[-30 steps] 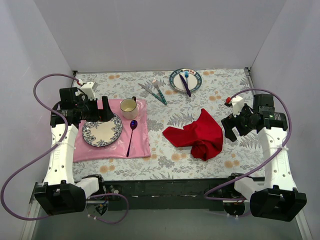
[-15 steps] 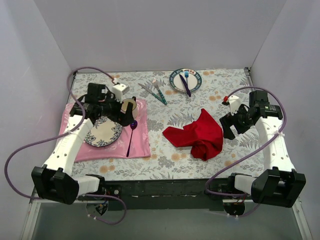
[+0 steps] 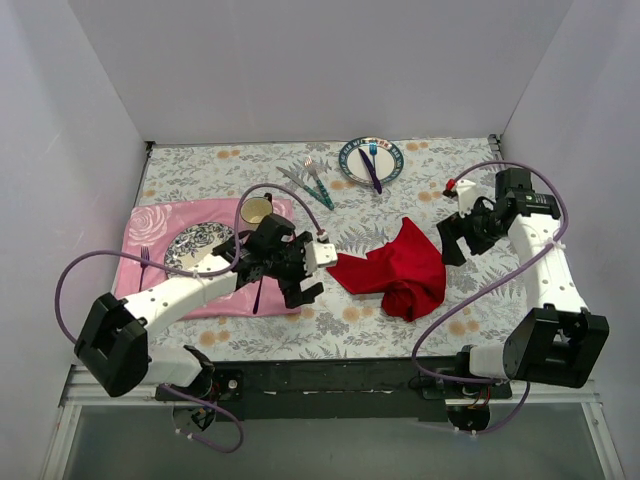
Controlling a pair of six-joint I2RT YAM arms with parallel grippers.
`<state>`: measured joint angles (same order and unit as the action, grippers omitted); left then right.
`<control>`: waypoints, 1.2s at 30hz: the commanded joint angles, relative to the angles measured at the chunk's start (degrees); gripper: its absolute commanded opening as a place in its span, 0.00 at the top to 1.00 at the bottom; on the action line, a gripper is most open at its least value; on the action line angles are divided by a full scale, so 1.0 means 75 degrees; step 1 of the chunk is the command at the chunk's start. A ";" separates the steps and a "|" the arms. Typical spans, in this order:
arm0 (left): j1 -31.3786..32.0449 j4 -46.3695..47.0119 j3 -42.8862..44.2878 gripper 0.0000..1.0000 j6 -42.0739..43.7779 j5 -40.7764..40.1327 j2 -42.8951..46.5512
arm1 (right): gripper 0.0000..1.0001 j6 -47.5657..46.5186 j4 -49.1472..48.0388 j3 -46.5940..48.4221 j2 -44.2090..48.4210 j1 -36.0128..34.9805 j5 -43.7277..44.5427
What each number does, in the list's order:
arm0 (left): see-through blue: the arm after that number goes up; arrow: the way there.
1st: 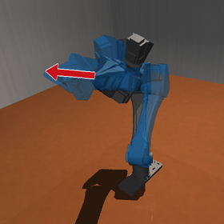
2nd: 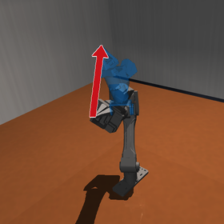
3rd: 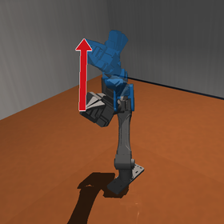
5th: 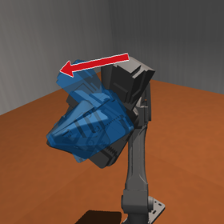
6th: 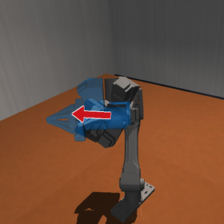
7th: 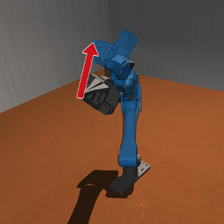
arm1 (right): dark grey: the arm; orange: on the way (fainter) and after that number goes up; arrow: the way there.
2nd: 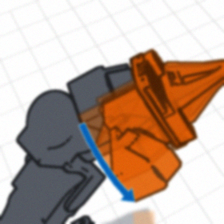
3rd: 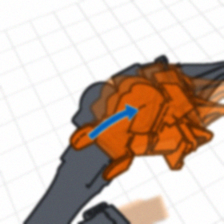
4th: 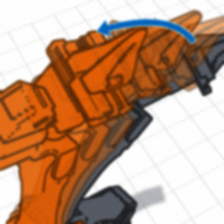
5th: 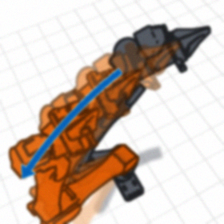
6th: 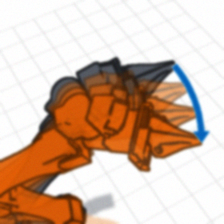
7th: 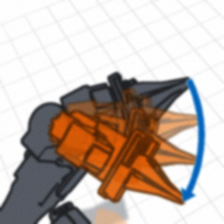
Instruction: Fold the napkin into a case and place the utensils inside
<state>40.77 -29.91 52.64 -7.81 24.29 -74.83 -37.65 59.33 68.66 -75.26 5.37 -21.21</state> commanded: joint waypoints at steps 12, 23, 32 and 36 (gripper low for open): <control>0.0095 0.1714 0.0739 0.17 -0.1850 0.0406 -0.2162 | 0.10 0.0379 -0.0574 0.0886 -0.1670 -0.0422 -0.0453; 0.0095 0.2031 0.1055 0.23 -0.3329 -0.0707 -0.3042 | 0.19 0.0672 -0.1020 0.3125 -0.4376 -0.0679 -0.0067; 0.0095 0.2066 0.1184 0.31 -0.3844 -0.1306 -0.3558 | 0.21 0.0719 -0.1243 0.3969 -0.5608 -0.1078 -0.0183; 0.0106 0.2137 0.1125 0.33 -0.4044 -0.1271 -0.3663 | 0.25 0.0707 -0.1360 0.4146 -0.5984 -0.1125 -0.0394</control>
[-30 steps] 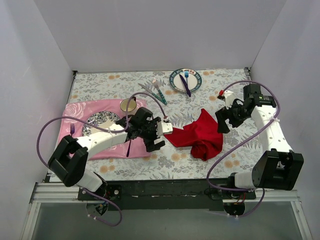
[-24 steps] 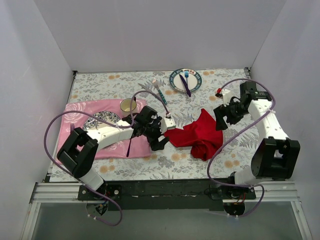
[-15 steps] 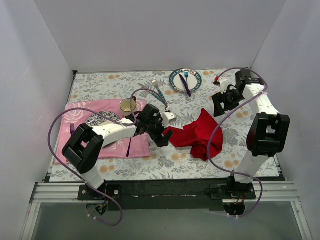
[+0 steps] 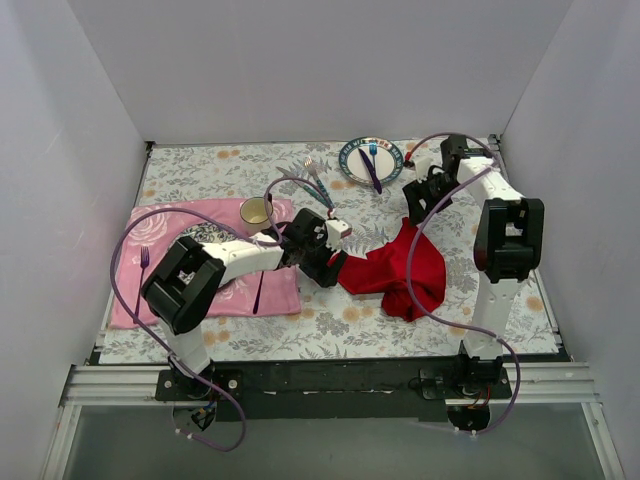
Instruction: Fold the napkin into a case and place the utensils inside
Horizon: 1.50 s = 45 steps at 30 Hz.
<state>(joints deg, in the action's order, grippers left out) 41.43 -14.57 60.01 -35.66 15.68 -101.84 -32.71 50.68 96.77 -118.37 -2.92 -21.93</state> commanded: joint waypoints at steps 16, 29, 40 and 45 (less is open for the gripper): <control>-0.0004 -0.0284 0.0742 0.99 -0.0449 0.0241 -0.0461 | 0.99 -0.0092 -0.0195 -0.0329 0.0592 -0.0045 -0.1271; -0.0051 -0.1478 0.0928 1.00 -0.0378 0.0206 0.2433 | 0.99 0.0400 -0.0873 -0.0528 0.4366 0.0893 -0.1271; -0.0743 -0.3702 0.2944 1.00 0.0370 0.1657 0.3243 | 0.99 0.0424 -0.1050 0.0036 0.6475 0.0952 -0.0428; -0.0731 -0.4444 0.2384 1.00 0.0244 0.2606 0.3547 | 0.99 0.0062 -0.0980 -0.1440 0.8243 0.0952 -0.0509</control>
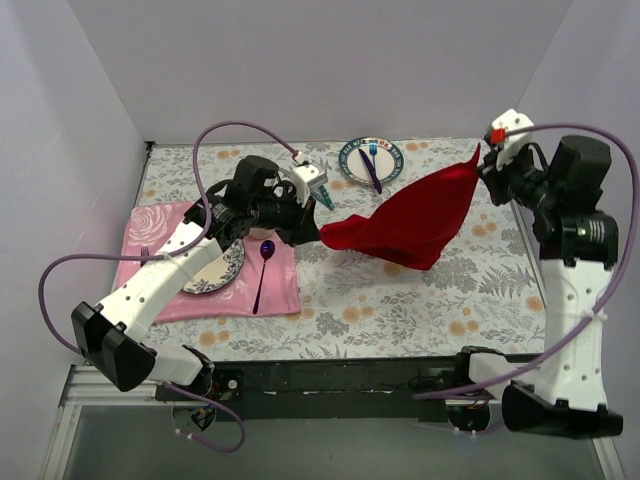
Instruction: Fold the napkin into a case and place the utensils inside
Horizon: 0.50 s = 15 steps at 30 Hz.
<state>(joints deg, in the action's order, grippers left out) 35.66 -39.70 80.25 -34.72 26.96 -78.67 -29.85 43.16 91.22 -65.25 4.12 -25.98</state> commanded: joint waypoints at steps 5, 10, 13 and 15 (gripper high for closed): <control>0.0050 -0.0298 -0.1381 1.00 -0.0840 0.1620 0.0635 | 0.99 -0.0743 0.0116 -0.2212 0.1763 0.0001 -0.0239; 0.0050 0.0347 -0.1641 1.00 -0.1382 0.1479 -0.0220 | 0.99 -0.0942 0.0093 -0.3080 0.1178 -0.0080 -0.0146; 0.0062 0.0814 -0.1910 1.00 -0.1359 0.1351 -0.0536 | 0.99 -0.1538 0.0140 -0.3525 0.0990 -0.0127 -0.0368; 0.0062 0.1050 -0.2272 1.00 -0.1417 0.1059 -0.0654 | 0.99 -0.2182 0.0292 -0.3981 0.1013 -0.0256 -0.0310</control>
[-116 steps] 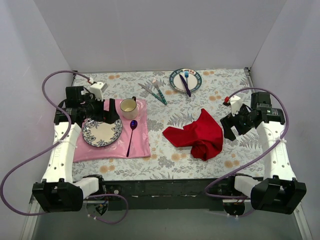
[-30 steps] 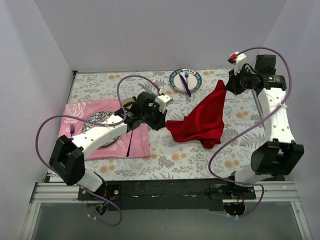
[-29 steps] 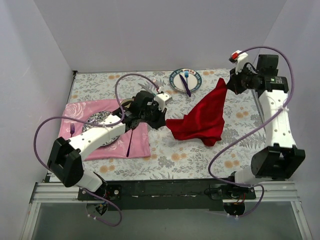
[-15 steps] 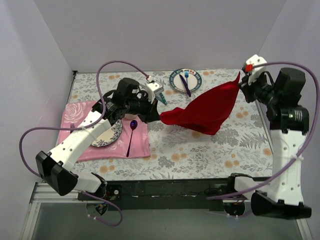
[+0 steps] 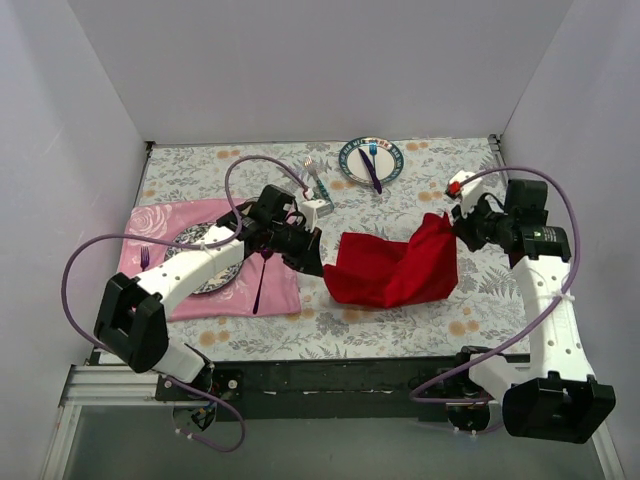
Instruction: Fold the napkin into a case and place the utensils inside
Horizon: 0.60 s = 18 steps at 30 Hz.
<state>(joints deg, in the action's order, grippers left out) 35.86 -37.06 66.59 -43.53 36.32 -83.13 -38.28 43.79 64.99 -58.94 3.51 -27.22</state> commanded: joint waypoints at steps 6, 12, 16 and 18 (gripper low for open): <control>0.0047 0.1214 -0.0933 1.00 -0.0653 -0.0307 -0.0938 | 0.99 -0.2428 0.0256 -0.1772 0.0345 -0.0456 0.0407; 0.0036 0.1355 -0.1296 1.00 -0.0829 0.0021 -0.1115 | 0.99 -0.3297 0.0711 -0.2360 0.0954 -0.0912 0.0126; 0.0036 0.1099 -0.1238 0.98 -0.0385 0.0266 -0.1080 | 0.99 -0.3743 0.0865 -0.2653 0.1190 -0.1019 0.0208; 0.0024 0.0981 -0.1156 0.69 0.0188 0.0396 -0.0963 | 0.99 -0.3743 0.0864 -0.2712 0.1214 -0.1042 0.0208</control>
<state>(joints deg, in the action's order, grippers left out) 35.86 -28.71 56.88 -47.62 35.94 -93.01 -60.77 48.90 45.50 -50.70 -3.86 -25.26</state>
